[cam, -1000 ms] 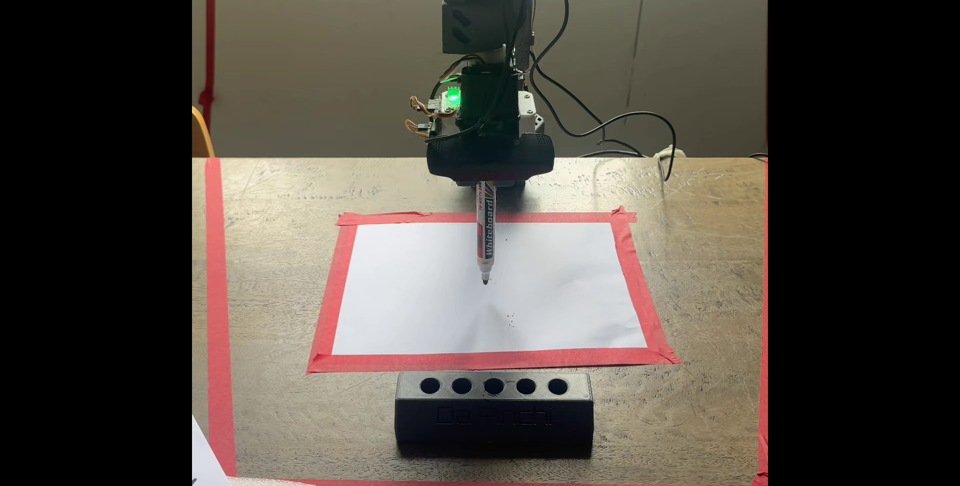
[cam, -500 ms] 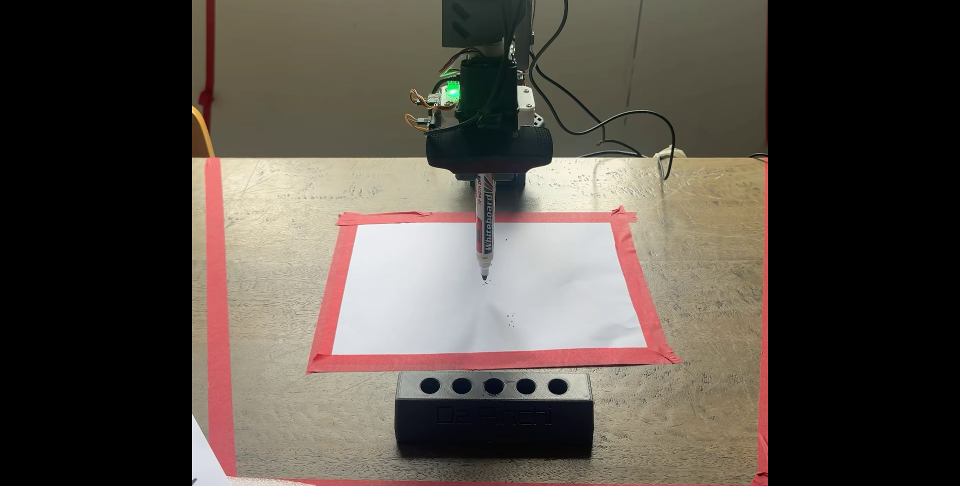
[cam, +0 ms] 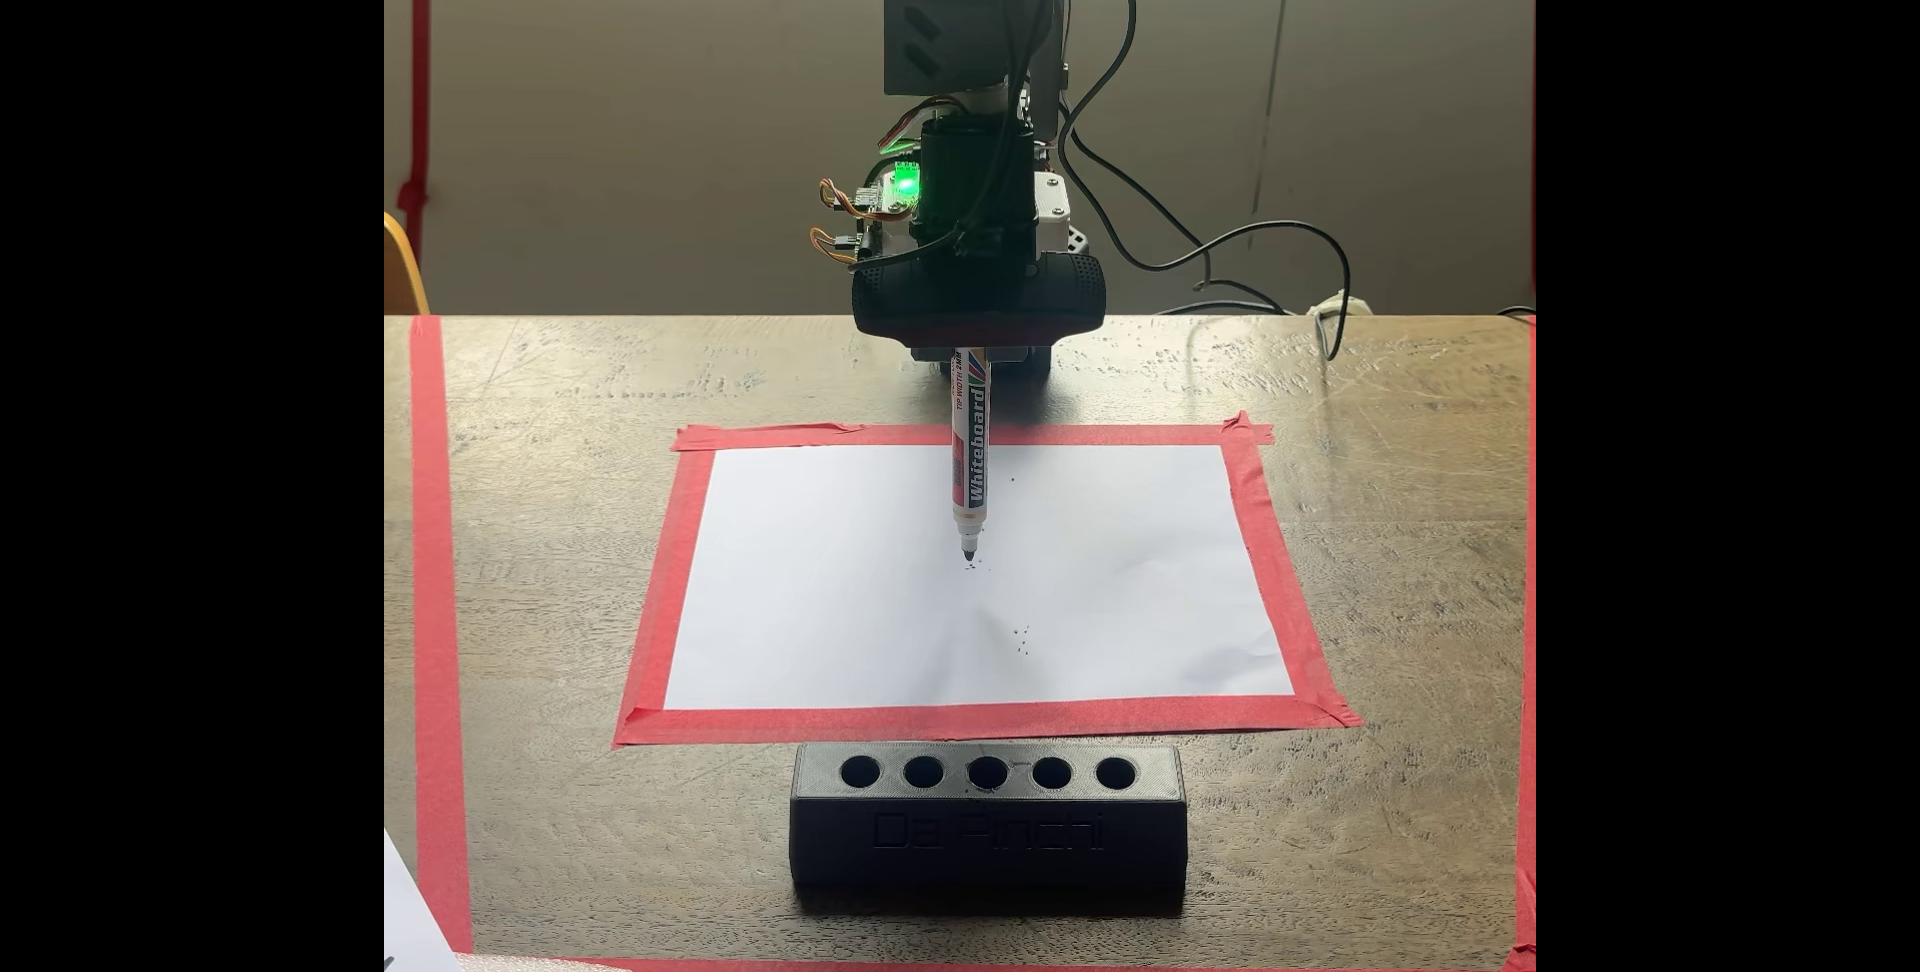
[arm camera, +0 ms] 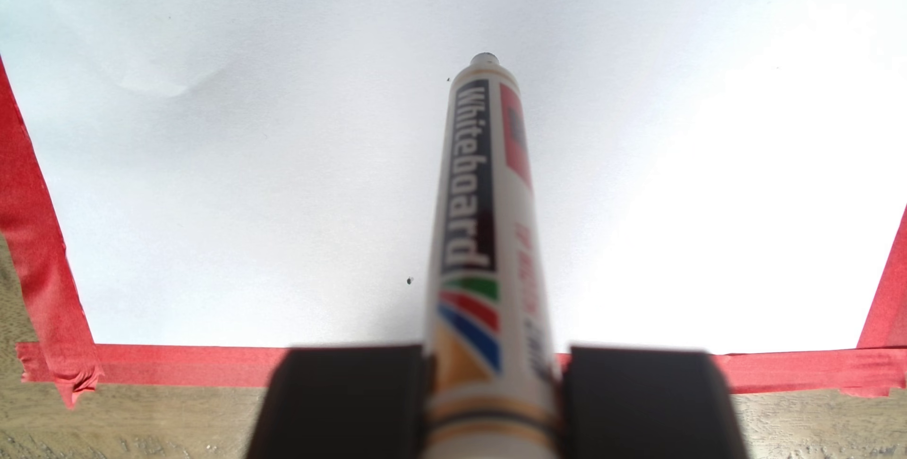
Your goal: Pick up a pen
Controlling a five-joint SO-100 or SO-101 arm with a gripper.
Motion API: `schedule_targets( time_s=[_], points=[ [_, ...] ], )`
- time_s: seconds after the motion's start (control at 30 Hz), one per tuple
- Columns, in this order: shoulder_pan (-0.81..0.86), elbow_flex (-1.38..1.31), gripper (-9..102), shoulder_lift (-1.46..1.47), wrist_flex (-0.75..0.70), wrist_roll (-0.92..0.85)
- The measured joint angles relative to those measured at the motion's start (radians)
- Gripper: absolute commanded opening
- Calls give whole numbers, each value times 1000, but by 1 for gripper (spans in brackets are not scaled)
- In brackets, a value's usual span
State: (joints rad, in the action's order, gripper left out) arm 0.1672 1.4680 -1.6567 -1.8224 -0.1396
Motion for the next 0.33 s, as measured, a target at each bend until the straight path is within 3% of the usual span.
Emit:
schedule_targets(
  time_s=[0.33],
  points=[
    [-5,0,-1,0,0,0]
  ],
)
